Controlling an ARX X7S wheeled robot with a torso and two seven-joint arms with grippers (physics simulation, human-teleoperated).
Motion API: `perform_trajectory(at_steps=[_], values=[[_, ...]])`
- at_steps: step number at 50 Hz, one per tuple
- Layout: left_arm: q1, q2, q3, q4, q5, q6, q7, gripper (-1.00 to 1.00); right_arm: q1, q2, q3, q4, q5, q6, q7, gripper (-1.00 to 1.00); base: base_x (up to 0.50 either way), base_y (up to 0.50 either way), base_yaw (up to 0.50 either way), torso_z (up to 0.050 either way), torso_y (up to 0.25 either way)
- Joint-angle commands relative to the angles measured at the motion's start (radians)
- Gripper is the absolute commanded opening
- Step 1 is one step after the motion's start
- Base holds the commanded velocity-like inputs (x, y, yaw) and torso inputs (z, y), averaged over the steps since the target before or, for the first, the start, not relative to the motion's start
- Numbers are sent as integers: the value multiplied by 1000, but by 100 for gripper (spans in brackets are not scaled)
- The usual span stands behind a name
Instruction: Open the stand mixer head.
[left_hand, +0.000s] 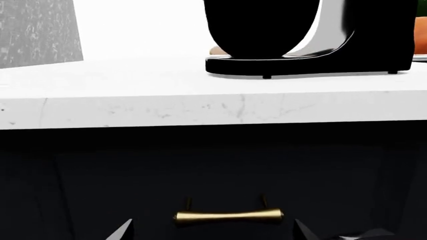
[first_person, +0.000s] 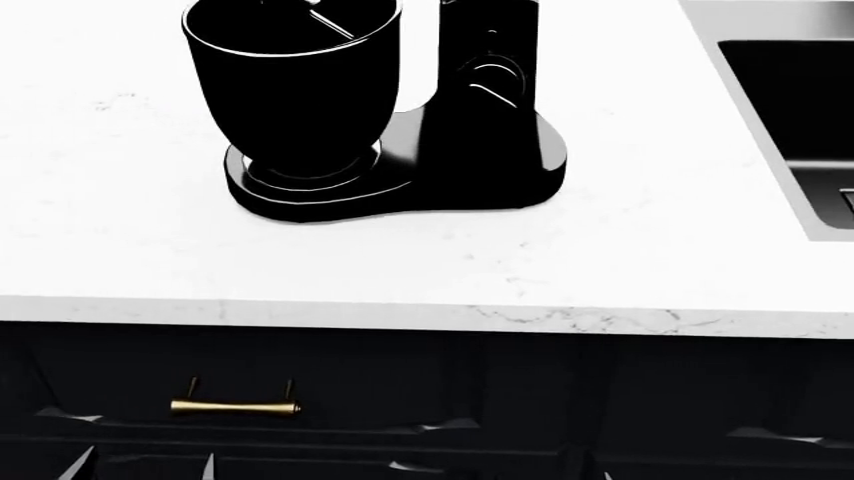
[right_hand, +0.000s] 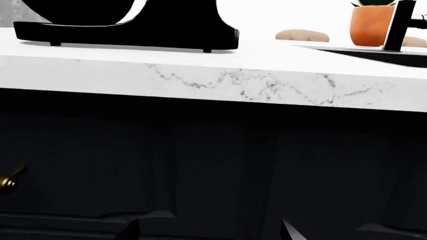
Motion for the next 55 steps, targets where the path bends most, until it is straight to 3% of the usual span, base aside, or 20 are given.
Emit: perform_trajectory(at_steps=[1, 10, 24, 27, 29, 32, 39, 41, 43, 44, 47, 55], values=[[2, -16, -2, 49, -94, -86, 33, 100, 8, 8, -4, 22, 35, 2, 2, 100, 0, 0, 0, 50, 0], [0, -27, 33, -17, -52, 20, 50, 100, 13, 13, -11, 35, 48, 8, 9, 100, 0, 0, 0, 50, 3], [3, -37, 44, -21, -60, 21, 41, 100, 13, 23, -26, 30, 63, 22, 15, 100, 0, 0, 0, 50, 19], [8, -46, 47, 42, -65, -36, 29, 100, 12, 26, -28, 26, 65, 24, 17, 100, 0, 0, 0, 50, 20], [2, -40, 50, -20, -65, 16, 40, 100, 10, 29, -36, 22, 58, 23, 20, 100, 0, 0, 0, 50, 21], [3, -50, 50, 41, -80, -43, 34, 100, 14, 30, -36, 21, 61, 31, 23, 100, 0, 0, 0, 50, 21], [-7, -40, 44, -18, -84, -5, 22, 100, 21, 35, -40, -1, 62, 54, 37, 100, 0, 0, 0, 50, 21], [-42, -42, 34, 60, -91, -196, -30, 100, 51, 36, -20, -72, 94, 177, 59, 100, 0, 0, 0, 21, 0], [-78, -46, 31, 77, -102, -258, -38, 100, 70, 38, 5, -166, 130, 234, 74, 100, 0, 0, 0, 0, 0], [-82, -61, 40, 137, -46, -288, -81, 100, 70, 59, -25, -241, 62, 217, 92, 100, 0, 0, 0, 0, 0], [-102, -83, 22, 376, -95, -476, -97, 100, 117, 79, -23, -410, 84, 338, 90, 100, 0, 0, 0, 0, 0], [-283, -108, -1, 728, -168, -796, -136, 100, 242, 95, 21, -593, 153, 529, 115, 100, 0, 0, 0, 0, 0]])
